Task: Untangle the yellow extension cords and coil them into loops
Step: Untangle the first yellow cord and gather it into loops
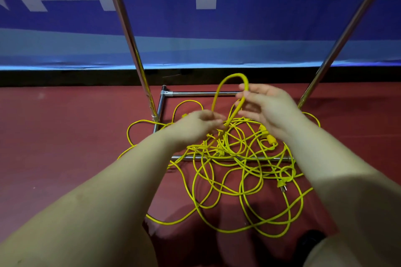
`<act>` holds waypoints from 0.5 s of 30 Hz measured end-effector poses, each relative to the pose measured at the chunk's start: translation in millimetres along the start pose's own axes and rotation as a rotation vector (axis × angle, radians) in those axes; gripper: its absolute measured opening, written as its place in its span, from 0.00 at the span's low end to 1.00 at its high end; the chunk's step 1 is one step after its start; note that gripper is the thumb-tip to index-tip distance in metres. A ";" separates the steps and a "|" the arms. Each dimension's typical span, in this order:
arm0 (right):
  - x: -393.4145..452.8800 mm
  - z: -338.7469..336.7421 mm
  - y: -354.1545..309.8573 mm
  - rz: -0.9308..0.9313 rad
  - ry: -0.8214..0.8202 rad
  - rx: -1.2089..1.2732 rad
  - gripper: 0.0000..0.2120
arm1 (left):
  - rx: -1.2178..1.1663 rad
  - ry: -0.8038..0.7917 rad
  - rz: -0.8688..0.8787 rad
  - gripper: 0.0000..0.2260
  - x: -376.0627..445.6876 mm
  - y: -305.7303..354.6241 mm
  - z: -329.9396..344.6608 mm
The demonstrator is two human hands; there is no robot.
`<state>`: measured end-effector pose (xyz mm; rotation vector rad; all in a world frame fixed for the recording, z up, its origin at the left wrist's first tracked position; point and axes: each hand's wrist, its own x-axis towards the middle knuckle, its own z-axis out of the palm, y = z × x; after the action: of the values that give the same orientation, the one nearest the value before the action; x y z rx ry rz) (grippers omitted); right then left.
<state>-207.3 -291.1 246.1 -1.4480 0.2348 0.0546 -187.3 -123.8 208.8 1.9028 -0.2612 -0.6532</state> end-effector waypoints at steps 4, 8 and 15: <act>4.3 -10.0 -11.9 0.015 0.077 0.209 0.07 | 0.126 -0.037 0.091 0.08 0.9 -3.2 11.0; 5.6 -10.0 -14.3 0.045 0.065 0.326 0.06 | 0.125 -0.013 0.168 0.07 2.9 -0.5 14.2; 4.8 -14.9 -5.2 0.135 -0.012 0.139 0.09 | -0.265 0.075 0.121 0.06 2.1 14.4 15.3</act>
<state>-203.6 -307.0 248.6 -1.2919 0.3198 0.1539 -192.3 -142.8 216.6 1.6405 -0.2275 -0.5073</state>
